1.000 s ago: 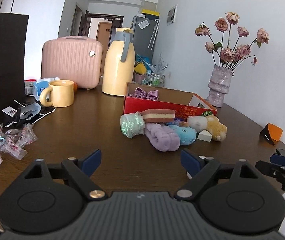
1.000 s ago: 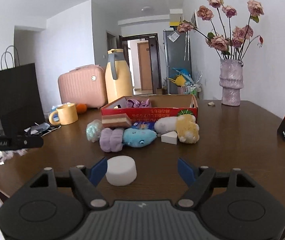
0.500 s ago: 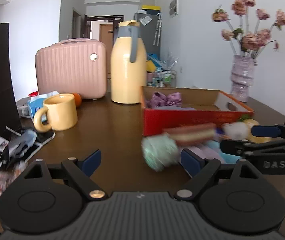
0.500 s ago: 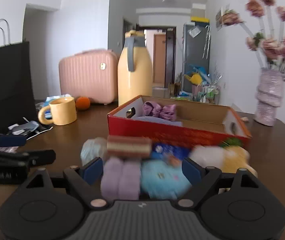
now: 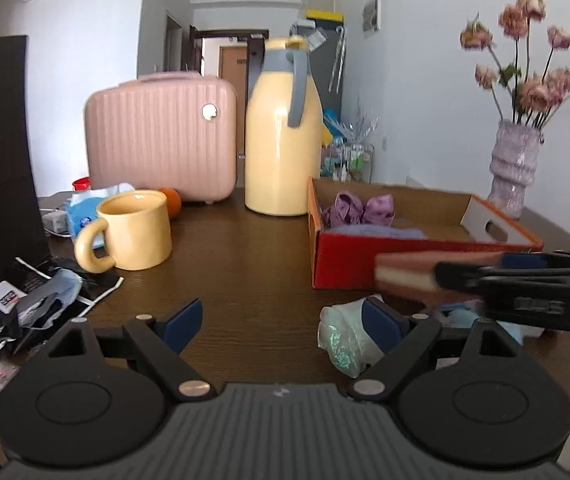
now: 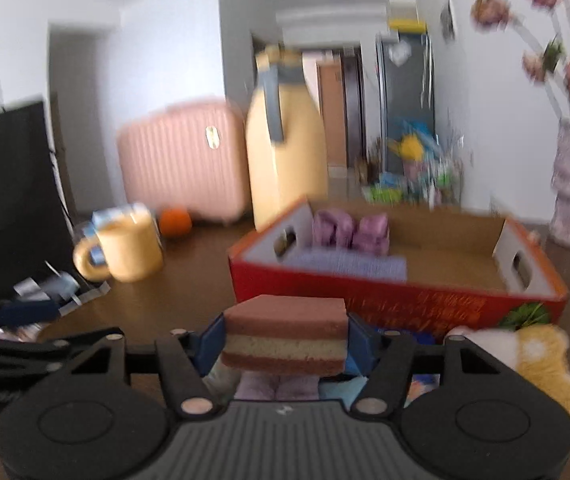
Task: Organize soft objects
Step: 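Grasp the pink-and-cream sponge cake toy with both grippers, then carry the sponge cake toy into the box and open both grippers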
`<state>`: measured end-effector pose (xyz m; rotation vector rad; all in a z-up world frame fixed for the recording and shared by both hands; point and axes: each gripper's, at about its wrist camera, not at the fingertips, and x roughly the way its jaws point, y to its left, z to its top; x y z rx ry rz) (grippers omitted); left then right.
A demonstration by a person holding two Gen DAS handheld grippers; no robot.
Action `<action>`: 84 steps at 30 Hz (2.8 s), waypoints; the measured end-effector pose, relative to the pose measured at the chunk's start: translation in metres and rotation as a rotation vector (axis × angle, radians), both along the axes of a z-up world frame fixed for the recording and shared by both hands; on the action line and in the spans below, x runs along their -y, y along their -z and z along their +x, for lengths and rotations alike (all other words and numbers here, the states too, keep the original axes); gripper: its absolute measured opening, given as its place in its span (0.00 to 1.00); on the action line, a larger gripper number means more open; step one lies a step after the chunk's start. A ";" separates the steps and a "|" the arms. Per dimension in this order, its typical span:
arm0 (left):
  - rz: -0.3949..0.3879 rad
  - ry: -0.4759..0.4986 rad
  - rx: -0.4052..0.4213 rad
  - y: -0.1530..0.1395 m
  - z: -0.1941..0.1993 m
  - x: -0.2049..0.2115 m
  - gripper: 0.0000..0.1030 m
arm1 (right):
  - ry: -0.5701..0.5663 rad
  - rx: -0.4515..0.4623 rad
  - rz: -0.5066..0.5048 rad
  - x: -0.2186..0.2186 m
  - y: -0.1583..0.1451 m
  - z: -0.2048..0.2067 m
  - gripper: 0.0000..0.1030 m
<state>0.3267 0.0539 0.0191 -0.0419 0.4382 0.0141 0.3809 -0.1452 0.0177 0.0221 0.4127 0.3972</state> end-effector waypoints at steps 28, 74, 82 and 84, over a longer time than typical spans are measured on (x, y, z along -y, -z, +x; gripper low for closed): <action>-0.313 0.239 -0.191 0.042 -0.048 0.037 0.68 | -0.033 -0.115 0.033 0.110 0.059 -0.125 0.75; -0.419 0.412 -0.208 -0.063 0.203 0.124 0.24 | 0.080 -0.150 0.253 0.175 -0.057 0.109 0.26; -0.405 0.324 -0.403 0.002 0.363 0.166 0.24 | 0.197 -0.348 0.109 0.181 -0.013 0.295 0.26; -0.375 0.312 -0.418 0.017 0.375 0.176 0.24 | 0.213 -0.346 -0.019 0.165 0.000 0.310 0.26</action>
